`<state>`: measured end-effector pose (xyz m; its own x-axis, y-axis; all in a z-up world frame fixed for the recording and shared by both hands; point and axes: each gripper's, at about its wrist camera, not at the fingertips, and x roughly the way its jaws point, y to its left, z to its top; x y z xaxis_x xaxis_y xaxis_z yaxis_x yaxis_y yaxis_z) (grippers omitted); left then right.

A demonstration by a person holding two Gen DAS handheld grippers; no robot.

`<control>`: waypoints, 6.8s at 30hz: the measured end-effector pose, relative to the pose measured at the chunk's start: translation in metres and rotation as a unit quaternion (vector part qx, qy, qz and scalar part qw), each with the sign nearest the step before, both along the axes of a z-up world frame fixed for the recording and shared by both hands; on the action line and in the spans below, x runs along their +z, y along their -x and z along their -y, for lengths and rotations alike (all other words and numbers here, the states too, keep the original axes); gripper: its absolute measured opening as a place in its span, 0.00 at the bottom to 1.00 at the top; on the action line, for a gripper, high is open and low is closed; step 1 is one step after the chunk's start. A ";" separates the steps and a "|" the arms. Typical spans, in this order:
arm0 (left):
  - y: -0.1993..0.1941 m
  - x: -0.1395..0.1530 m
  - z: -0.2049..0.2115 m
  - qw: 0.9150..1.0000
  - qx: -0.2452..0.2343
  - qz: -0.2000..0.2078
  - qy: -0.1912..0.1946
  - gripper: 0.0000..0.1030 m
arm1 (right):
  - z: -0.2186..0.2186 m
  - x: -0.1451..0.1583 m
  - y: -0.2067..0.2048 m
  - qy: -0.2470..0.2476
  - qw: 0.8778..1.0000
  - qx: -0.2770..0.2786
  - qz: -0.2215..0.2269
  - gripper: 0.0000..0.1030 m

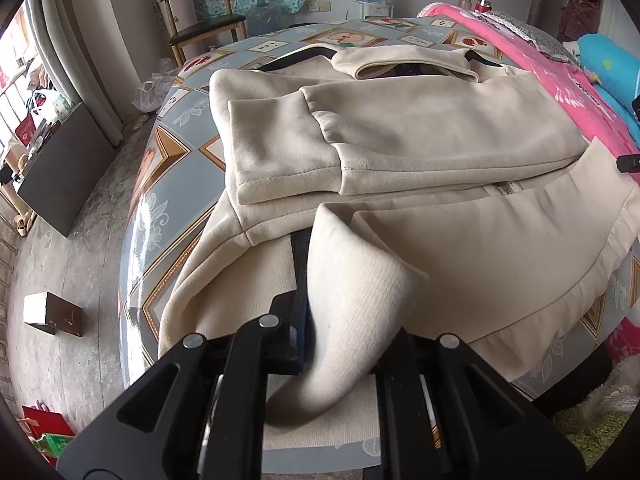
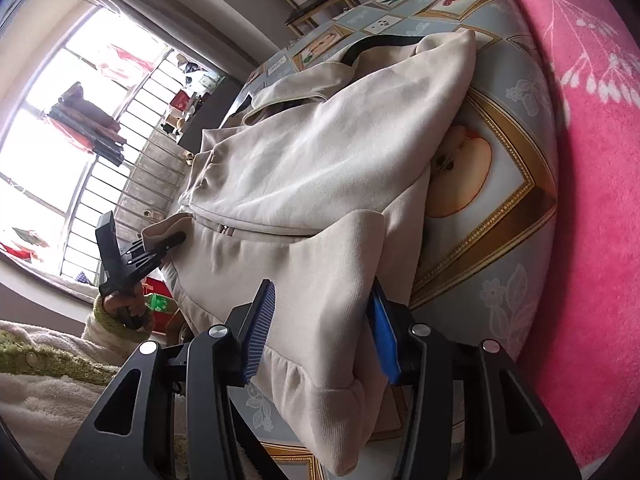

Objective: Fold large clothes

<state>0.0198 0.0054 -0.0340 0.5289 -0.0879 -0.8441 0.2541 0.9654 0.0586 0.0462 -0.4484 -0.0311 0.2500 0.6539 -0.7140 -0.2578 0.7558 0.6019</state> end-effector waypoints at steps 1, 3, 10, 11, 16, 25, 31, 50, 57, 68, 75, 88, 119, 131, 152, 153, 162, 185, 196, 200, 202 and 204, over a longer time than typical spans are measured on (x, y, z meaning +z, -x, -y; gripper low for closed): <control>0.000 0.000 0.000 1.000 0.000 0.000 0.000 0.10 | 0.001 0.001 0.001 0.001 1.000 0.002 0.000 0.44; 0.000 0.000 -0.001 1.000 -0.001 0.001 0.002 0.10 | 0.003 0.002 0.006 -0.009 1.000 0.011 -0.007 0.44; -0.001 0.000 -0.005 1.000 -0.004 0.000 0.012 0.10 | 0.012 0.002 0.012 -0.046 0.999 0.013 -0.011 0.44; -0.001 0.000 -0.005 1.000 -0.003 0.000 0.013 0.10 | 0.011 0.000 0.008 -0.048 0.999 0.008 -0.012 0.44; -0.003 0.000 -0.008 1.000 -0.003 -0.005 0.021 0.10 | 0.005 -0.018 -0.015 -0.041 0.998 -0.020 -0.035 0.44; -0.007 0.000 -0.010 0.999 0.001 -0.018 0.031 0.10 | -0.013 -0.010 0.004 -0.003 1.000 0.001 -0.028 0.44; -0.011 0.001 -0.007 0.999 0.018 -0.035 0.025 0.10 | -0.022 -0.009 -0.004 0.071 0.997 -0.037 -0.012 0.42; -0.016 0.001 -0.004 0.998 0.024 -0.048 0.017 0.10 | -0.070 0.001 0.008 0.286 0.955 -0.067 0.033 0.25; -0.016 0.001 -0.004 0.999 0.023 -0.047 0.015 0.10 | -0.084 0.000 0.009 0.333 0.940 -0.064 0.048 0.24; -0.016 0.001 -0.003 0.999 0.023 -0.046 0.015 0.11 | -0.095 0.004 0.017 0.373 0.922 -0.070 0.078 0.15; -0.008 0.005 0.001 1.000 0.014 -0.027 0.002 0.10 | -0.104 0.019 0.035 0.392 0.909 -0.079 0.116 0.06; 0.073 0.055 -0.017 0.996 -0.008 0.075 0.036 0.05 | -0.100 0.070 0.101 0.361 0.905 -0.140 0.177 0.06; -0.230 0.106 -0.005 0.996 -0.047 0.068 0.041 0.05 | -0.073 0.100 -0.174 0.327 0.895 -0.165 0.255 0.05; -0.265 0.052 -0.017 0.997 -0.034 0.010 0.061 0.05 | -0.068 0.036 -0.229 0.313 0.920 -0.141 0.190 0.05; -0.145 0.096 -0.083 0.980 -0.031 0.041 0.191 0.55 | -0.044 0.075 -0.084 0.187 0.955 -0.131 0.190 0.35; -0.135 0.085 -0.074 0.979 -0.044 0.030 0.198 0.57 | -0.051 0.063 -0.073 0.199 0.956 -0.119 0.179 0.35; -0.112 0.014 -0.080 0.980 0.039 -0.040 0.192 0.57 | -0.046 0.019 -0.052 0.253 0.951 -0.128 0.121 0.35; -0.204 0.054 -0.010 0.994 0.013 0.009 0.110 0.55 | -0.096 0.045 -0.173 0.261 0.948 -0.120 0.136 0.54; -0.175 0.005 0.077 0.998 -0.035 -0.041 0.039 0.56 | -0.198 -0.012 -0.142 0.302 0.946 -0.034 0.115 0.62; -0.136 0.034 0.057 0.996 -0.051 -0.008 0.071 0.56 | -0.176 0.023 -0.098 0.295 0.940 -0.068 0.157 0.62; -0.119 0.029 0.046 0.997 -0.050 -0.012 0.062 0.56 | -0.162 0.025 -0.074 0.306 0.933 -0.092 0.165 0.62; -0.113 0.009 0.032 0.997 -0.035 -0.027 0.058 0.57 | -0.143 0.011 -0.066 0.312 0.932 -0.119 0.139 0.62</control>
